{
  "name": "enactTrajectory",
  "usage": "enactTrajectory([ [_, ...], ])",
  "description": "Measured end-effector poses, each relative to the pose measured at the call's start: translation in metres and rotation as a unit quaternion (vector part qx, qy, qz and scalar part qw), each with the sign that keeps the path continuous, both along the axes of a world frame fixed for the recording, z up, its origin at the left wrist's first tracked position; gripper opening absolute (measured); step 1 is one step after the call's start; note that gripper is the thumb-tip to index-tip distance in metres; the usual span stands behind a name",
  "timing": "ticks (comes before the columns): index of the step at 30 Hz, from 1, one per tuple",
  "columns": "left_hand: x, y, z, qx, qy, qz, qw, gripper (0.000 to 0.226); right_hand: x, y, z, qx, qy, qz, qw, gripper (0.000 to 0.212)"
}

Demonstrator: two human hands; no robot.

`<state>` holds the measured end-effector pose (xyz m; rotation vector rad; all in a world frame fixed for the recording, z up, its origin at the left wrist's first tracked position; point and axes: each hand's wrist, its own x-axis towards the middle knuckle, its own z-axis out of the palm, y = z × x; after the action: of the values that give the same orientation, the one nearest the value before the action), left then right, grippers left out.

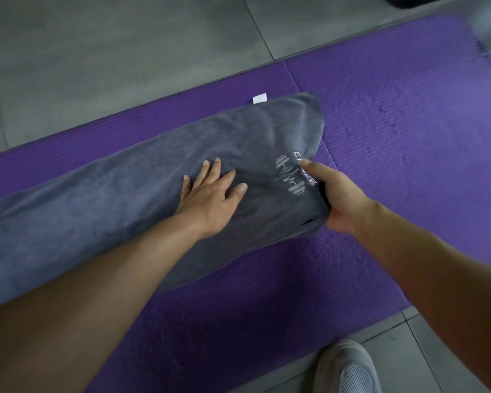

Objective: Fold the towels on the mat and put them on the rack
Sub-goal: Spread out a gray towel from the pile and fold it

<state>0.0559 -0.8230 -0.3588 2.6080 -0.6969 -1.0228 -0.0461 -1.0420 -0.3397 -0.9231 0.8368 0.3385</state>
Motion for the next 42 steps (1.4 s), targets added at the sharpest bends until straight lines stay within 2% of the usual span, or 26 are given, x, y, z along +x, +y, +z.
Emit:
enactTrajectory([
  [2,-0.001,-0.001,-0.001,0.006,-0.005,0.000,1.000,0.067,-0.009,-0.013,-0.001,0.011,-0.004,0.064,0.998,0.035],
  [4,-0.003,-0.001,-0.003,0.018,-0.016,-0.005,1.000,0.067,-0.020,-0.029,-0.003,-0.001,-0.003,0.098,0.995,0.037],
  [7,-0.007,-0.004,-0.008,0.039,-0.040,-0.012,0.998,0.068,-0.034,-0.053,-0.006,-0.008,-0.026,0.103,0.994,0.048],
  [12,-0.014,-0.010,-0.013,0.058,-0.079,-0.005,0.995,0.072,-0.050,-0.070,-0.005,0.047,-0.063,0.099,0.992,0.045],
  [14,-0.016,-0.012,-0.014,0.069,-0.091,-0.002,0.993,0.074,-0.054,-0.075,-0.006,0.006,-0.047,0.114,0.992,0.048],
  [17,-0.022,-0.017,-0.016,0.077,-0.112,0.007,0.991,0.079,-0.062,-0.083,-0.011,-0.105,-0.049,0.098,0.988,0.051],
  [21,-0.030,-0.021,-0.020,0.079,-0.134,0.019,0.988,0.084,-0.074,-0.092,-0.016,-0.285,-0.099,0.031,0.953,0.045],
  [25,-0.033,-0.023,-0.022,0.070,-0.137,0.036,0.987,0.085,-0.081,-0.098,-0.017,-0.324,-0.111,0.022,0.939,0.043],
  [30,-0.034,-0.028,-0.019,0.073,-0.138,0.044,0.987,0.085,-0.085,-0.104,-0.017,-0.371,-0.054,0.017,0.927,0.030],
  [32,-0.035,-0.032,-0.019,0.070,-0.141,0.050,0.986,0.085,-0.086,-0.102,-0.012,-0.399,0.008,0.081,0.914,0.029],
  [35,-0.036,-0.034,-0.020,0.071,-0.143,0.055,0.986,0.084,-0.091,-0.104,-0.002,-0.442,0.124,0.224,0.860,0.042],
  [38,-0.035,-0.035,-0.020,0.072,-0.144,0.058,0.985,0.084,-0.098,-0.107,0.004,-0.416,0.168,0.307,0.839,0.043],
  [40,-0.035,-0.036,-0.019,0.066,-0.141,0.060,0.986,0.083,-0.101,-0.106,0.000,-0.441,0.154,0.275,0.840,0.044],
  [42,-0.035,-0.035,-0.018,0.060,-0.138,0.059,0.987,0.083,-0.101,-0.108,-0.007,-0.513,0.145,0.225,0.816,0.041],
])
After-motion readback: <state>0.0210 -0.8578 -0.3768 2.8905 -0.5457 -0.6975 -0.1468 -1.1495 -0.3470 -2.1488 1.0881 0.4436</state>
